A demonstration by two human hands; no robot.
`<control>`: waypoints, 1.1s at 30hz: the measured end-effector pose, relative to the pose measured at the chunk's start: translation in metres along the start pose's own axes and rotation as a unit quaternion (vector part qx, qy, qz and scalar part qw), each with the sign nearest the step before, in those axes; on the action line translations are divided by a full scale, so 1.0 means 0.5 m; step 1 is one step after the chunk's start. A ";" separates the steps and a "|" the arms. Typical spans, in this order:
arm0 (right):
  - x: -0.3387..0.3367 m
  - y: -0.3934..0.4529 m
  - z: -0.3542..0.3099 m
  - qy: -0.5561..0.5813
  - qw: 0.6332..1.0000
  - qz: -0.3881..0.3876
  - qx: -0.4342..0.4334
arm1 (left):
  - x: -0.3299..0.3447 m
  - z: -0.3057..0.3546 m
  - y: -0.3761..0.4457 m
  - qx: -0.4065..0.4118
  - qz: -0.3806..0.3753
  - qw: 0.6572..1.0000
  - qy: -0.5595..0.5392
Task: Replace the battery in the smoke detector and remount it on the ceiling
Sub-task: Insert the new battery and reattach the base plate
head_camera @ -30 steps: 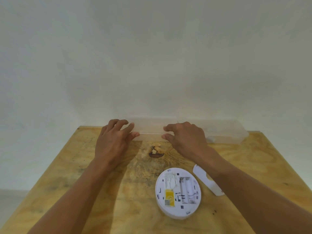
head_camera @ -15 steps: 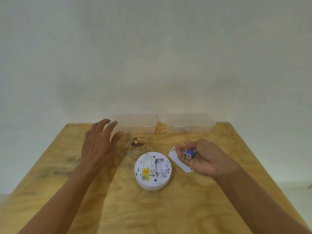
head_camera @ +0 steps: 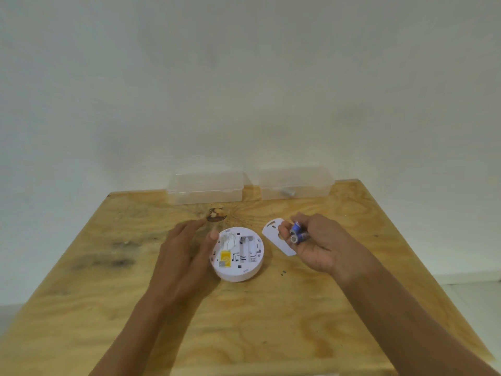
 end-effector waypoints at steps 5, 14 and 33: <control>0.000 -0.005 -0.008 -0.053 0.998 0.031 -0.004 | 0.023 0.049 -0.020 0.020 -0.053 0.994 -0.097; 0.042 -0.035 -0.024 -0.255 0.953 -0.037 -0.158 | 0.029 0.025 -0.017 0.062 -0.102 0.990 -0.071; 0.101 -0.106 0.068 -0.683 0.458 -0.213 -0.527 | 0.021 0.089 -0.009 0.253 -0.077 0.964 -0.027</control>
Point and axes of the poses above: each hand's wrist, its own y-axis towards the middle knuckle, its own x-axis out of the palm, z = x × y, the point moved 8 cm from there along y, towards the middle knuckle, and after that the axes turned 3 degrees about y, right-handed, at the moved point
